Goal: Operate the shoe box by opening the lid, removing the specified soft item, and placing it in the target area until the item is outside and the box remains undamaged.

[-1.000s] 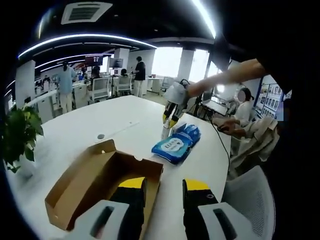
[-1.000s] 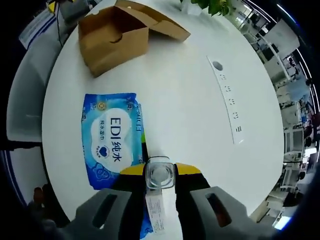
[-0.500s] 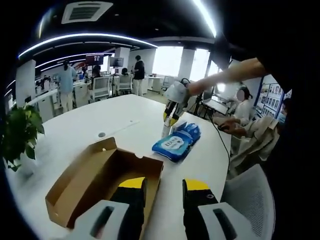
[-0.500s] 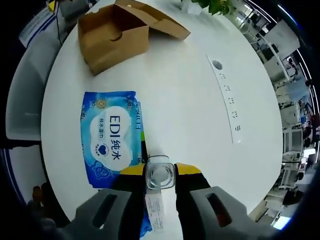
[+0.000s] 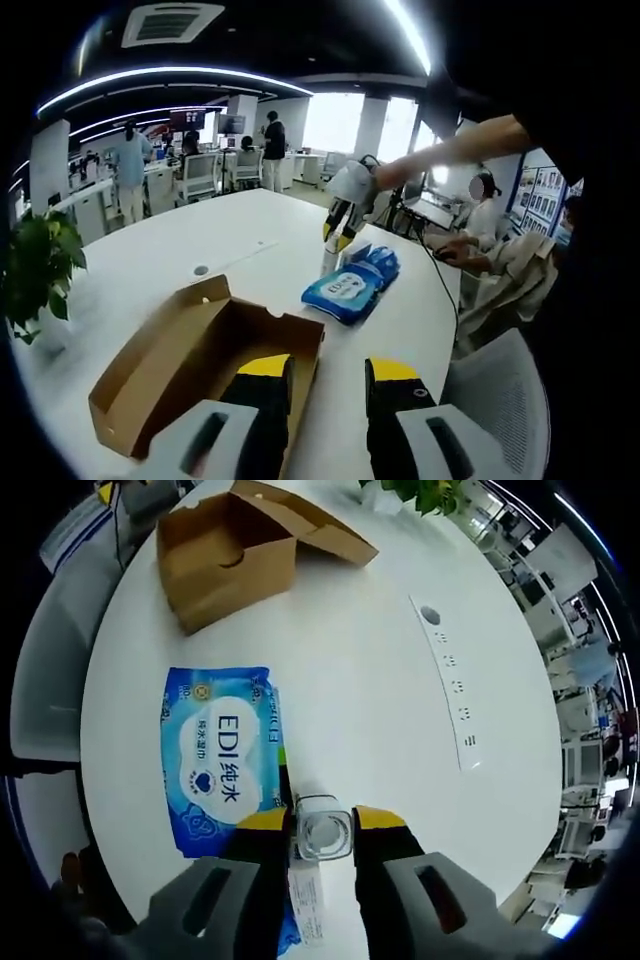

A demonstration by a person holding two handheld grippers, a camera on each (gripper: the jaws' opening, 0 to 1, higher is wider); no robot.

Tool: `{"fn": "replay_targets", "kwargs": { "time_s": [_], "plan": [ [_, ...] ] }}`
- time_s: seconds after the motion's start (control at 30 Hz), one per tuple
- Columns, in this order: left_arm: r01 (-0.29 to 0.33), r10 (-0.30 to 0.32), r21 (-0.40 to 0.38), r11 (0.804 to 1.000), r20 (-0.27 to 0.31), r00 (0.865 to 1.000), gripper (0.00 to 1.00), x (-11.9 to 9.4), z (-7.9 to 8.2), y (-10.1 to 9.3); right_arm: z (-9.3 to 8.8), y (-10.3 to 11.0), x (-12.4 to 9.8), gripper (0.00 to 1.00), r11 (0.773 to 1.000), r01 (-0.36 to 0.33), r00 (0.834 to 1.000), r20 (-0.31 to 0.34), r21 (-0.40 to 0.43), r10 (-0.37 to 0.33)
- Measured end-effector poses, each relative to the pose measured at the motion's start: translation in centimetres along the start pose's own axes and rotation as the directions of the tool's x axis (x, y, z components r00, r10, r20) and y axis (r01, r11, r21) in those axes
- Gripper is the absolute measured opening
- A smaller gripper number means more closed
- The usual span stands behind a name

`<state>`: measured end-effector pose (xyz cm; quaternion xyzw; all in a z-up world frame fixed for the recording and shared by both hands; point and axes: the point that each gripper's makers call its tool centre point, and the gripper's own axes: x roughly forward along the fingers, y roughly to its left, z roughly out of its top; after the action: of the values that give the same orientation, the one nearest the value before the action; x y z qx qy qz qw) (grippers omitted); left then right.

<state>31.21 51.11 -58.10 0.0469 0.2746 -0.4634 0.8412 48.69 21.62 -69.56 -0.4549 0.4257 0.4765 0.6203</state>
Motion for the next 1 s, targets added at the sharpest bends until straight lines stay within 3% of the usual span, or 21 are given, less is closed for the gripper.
{"fn": "replay_targets", "kwargs": {
  "time_s": [0.53,1.0],
  "plan": [
    [-0.004,0.004,-0.005,1.000,0.006,1.000,0.29,-0.6,-0.2,0.1,0.4,-0.8,-0.6,0.24,0.999,0.031,0.999,0.015,-0.016,-0.030],
    [-0.009,0.012,-0.057,0.998,0.056,0.998,0.28,-1.4,0.2,0.4,0.4,-0.7,-3.9,0.30,0.994,0.088,0.993,0.068,0.057,-0.092]
  ]
}}
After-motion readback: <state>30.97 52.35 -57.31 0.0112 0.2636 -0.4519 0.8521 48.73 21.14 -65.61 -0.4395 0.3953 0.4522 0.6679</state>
